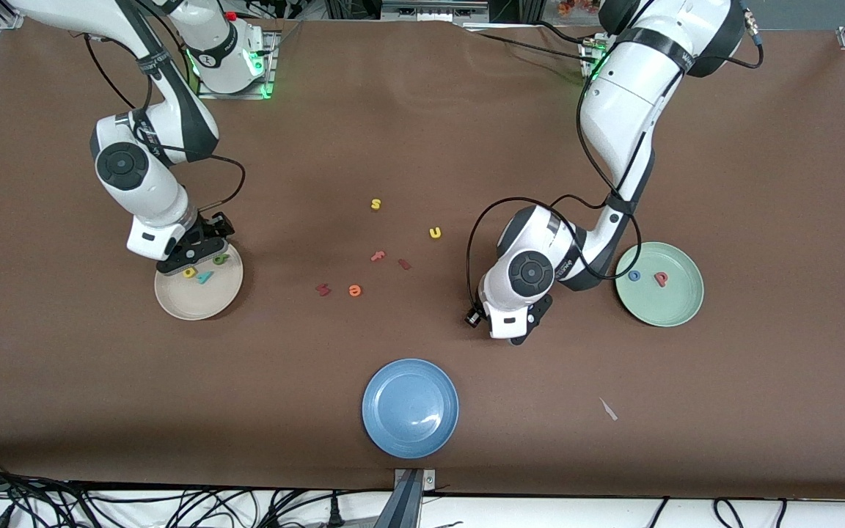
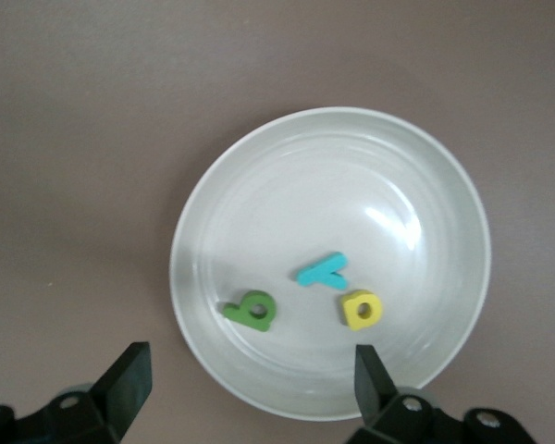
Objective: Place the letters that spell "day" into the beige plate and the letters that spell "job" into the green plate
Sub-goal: 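Place the green letter on the white plate while the left gripper grasps the cyan letter, then carry the cyan letter to the green plate while the right gripper returns to rest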
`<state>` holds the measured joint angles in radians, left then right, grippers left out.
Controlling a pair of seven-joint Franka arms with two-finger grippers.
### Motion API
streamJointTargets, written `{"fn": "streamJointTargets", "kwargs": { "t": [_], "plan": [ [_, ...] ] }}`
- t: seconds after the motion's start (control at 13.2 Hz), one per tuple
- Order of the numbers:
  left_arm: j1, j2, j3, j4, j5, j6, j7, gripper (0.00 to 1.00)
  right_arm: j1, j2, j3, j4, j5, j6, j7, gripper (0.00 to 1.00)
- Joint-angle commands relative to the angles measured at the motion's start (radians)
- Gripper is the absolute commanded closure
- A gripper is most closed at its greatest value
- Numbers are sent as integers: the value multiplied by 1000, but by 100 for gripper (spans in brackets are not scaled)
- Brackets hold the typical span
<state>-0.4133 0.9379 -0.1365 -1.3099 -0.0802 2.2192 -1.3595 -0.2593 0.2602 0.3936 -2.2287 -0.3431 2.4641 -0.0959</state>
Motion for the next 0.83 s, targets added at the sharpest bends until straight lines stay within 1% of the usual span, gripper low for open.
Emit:
{"fn": "streamJointTargets", "kwargs": {
  "t": [0.0,0.15,0.23,0.3,0.38,0.46,0.61,0.68,0.76],
  "plan": [
    [-12,13,14,20,-27,-6,7,73,-1,24,-27,55,23,-20,-44,2],
    [-10,13,14,18,-24,-7,10,83,-1,28,-32,89,24,-49,-44,2],
    [-12,13,14,20,-23,-7,11,85,-1,45,-32,134,59,-113,-42,2],
    [-10,13,14,20,-21,-7,11,87,-1,59,-32,188,158,-192,-42,2],
    [-10,13,14,20,-18,-7,11,87,-1,63,-32,236,235,-256,-44,2],
    [-6,7,14,21,-15,-10,11,87,-1,65,-33,266,262,-301,-44,2],
    [7,-22,14,23,-13,-21,13,87,0,56,-35,314,269,-393,-41,2],
    [14,-46,14,21,-13,-35,28,87,0,50,-36,357,271,-468,-39,2],
    [33,-72,14,21,-15,-80,63,87,0,48,-44,417,271,-558,-38,2]
  ]
}}
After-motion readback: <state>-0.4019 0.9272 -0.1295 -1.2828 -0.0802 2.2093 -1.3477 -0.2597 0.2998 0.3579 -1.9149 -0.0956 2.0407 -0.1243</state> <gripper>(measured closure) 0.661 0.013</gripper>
